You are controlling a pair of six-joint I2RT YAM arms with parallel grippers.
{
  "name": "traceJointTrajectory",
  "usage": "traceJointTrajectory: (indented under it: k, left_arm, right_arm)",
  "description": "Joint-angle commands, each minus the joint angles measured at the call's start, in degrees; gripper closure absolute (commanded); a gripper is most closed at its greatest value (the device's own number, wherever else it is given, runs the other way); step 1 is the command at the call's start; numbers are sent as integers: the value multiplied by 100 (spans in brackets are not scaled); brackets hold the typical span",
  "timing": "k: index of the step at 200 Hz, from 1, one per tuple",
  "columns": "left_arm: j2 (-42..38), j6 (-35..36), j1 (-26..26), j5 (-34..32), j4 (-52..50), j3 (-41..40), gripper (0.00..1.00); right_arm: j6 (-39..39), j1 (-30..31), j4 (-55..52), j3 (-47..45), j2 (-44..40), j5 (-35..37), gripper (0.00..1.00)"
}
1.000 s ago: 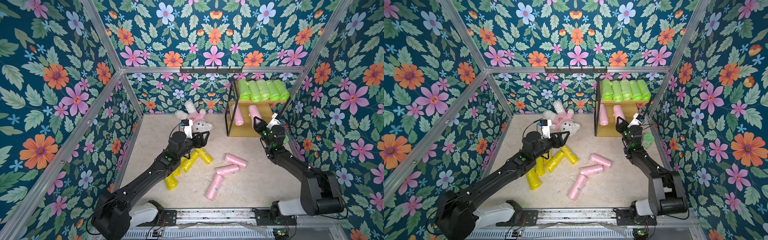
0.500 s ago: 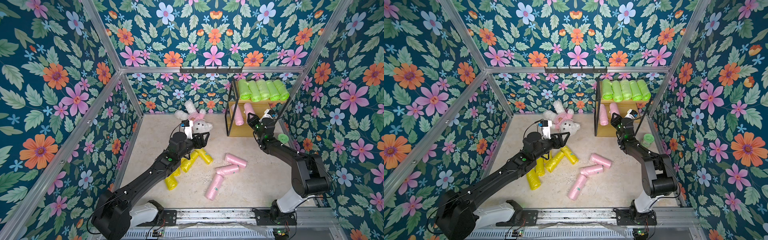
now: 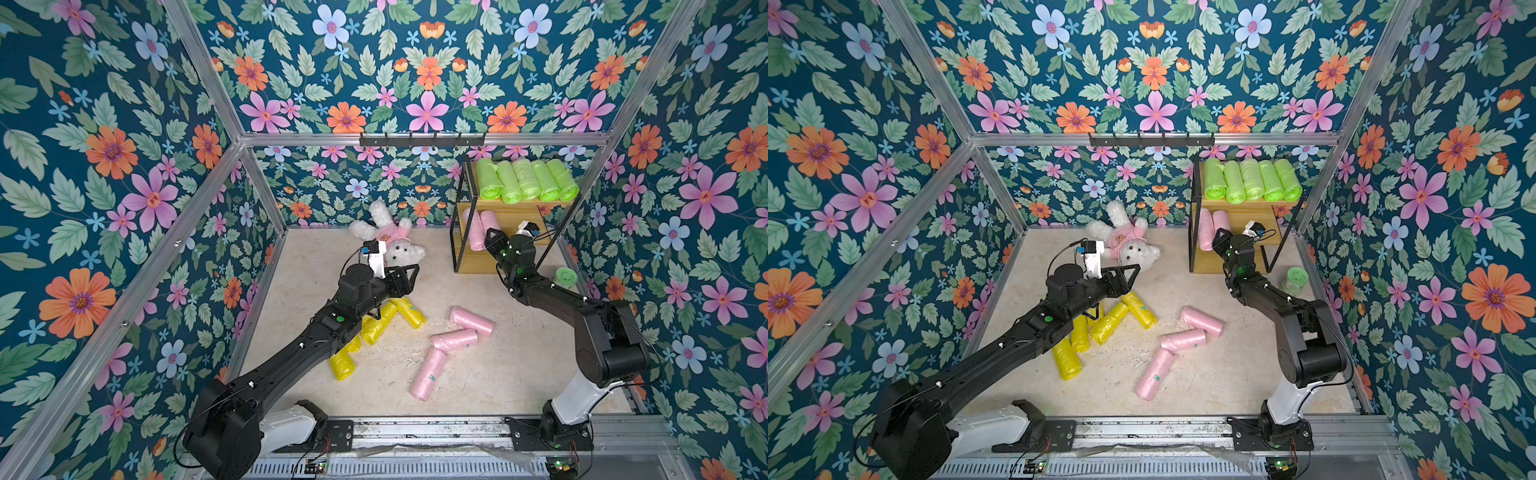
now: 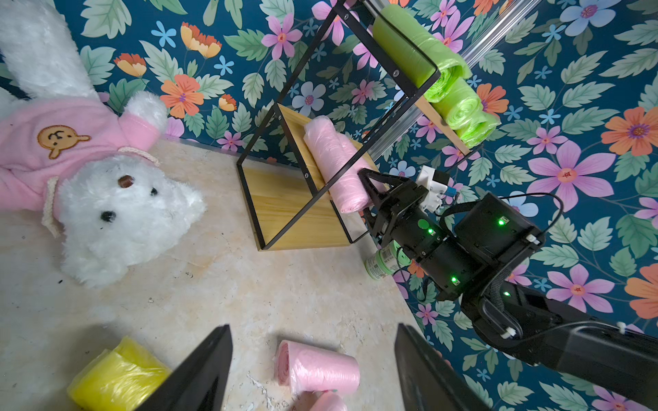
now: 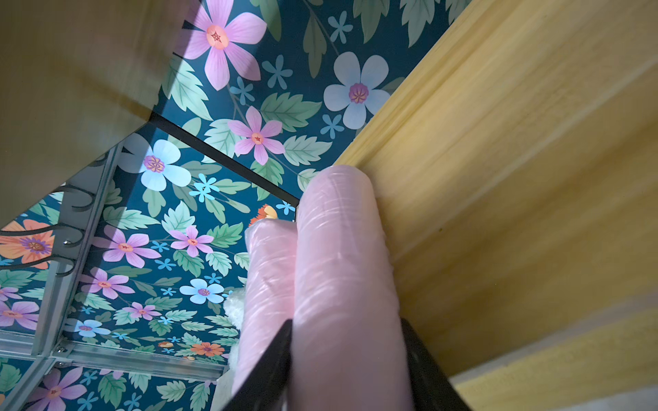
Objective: Sort the rolls of trash bags by color and place them on the shelf
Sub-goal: Place the roll of trash bags on the shelf.
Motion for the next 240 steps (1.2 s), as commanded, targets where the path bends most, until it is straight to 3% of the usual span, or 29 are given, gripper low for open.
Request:
traceJointTrajectory:
  k: [1,136,194,240]
  left_arm:
    - [9,-22,4,43,174,7,23]
    - [-96,38,4,80,166,-129,22]
    - [-64,133,4,95,123,-126,22]
    - [103,360,4,99,-77,-9,22]
  right_arm:
    - [47,9,137,91,30,73,51]
    - [-275,-149,-141,-230,-647,137,18]
    - [-574,-185,-174,-851,-1428,-22,18]
    - [-806,87,-119,-1609,-2140,-364,38]
